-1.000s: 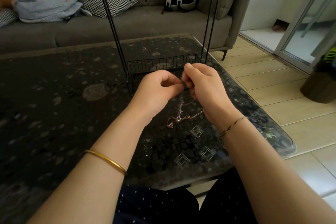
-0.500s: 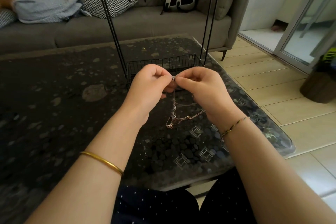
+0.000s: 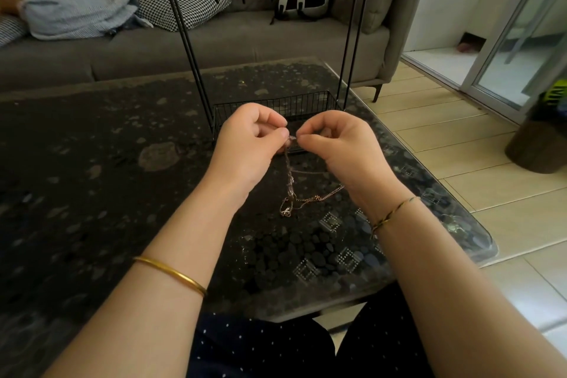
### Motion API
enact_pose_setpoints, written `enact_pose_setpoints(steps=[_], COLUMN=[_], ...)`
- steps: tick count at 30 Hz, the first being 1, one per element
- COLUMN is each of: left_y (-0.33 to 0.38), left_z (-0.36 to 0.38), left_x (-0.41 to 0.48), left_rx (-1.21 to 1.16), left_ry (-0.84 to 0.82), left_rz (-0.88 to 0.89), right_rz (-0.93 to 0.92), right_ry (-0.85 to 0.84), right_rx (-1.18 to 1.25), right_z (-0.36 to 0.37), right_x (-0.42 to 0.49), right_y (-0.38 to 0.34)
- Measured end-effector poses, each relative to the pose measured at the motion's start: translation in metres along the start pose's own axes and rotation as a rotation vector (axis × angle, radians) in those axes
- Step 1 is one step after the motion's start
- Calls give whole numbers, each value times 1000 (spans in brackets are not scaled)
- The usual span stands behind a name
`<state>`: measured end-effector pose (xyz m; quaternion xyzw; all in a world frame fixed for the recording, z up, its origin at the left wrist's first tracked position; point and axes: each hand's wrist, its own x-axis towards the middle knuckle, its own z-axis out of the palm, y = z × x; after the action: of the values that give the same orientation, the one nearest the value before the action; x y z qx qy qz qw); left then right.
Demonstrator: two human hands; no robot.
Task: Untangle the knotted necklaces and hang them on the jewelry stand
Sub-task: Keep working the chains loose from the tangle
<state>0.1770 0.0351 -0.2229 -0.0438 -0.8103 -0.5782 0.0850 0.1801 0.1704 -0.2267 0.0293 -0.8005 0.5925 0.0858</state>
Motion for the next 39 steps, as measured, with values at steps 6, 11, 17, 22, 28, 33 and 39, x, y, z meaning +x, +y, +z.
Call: enact_pose_setpoints(steps=[6, 11, 17, 22, 28, 33, 39], left_y=[1, 3, 2, 2, -2, -3, -2], left_z=[0, 2, 2, 1, 2, 2, 4], left_x=[0, 1, 1, 0, 1, 2, 1], left_rx=[-33, -69, -91, -83, 69, 134, 255], left_ry=[7, 2, -24, 4, 38, 30, 10], left_rz=[-19, -53, -59, -20, 75, 113, 212], right_rz=[21, 26, 68, 57, -7, 39, 287], right_ry=[-20, -23, -58, -70, -124, -69, -158], right_rx=[11, 49, 67, 18, -139, -96, 157], right_z=[-1, 0, 0, 3, 5, 1, -2], right_x=[1, 0, -1, -2, -1, 0, 1], right_y=[-1, -2, -2, -3, -3, -4, -4])
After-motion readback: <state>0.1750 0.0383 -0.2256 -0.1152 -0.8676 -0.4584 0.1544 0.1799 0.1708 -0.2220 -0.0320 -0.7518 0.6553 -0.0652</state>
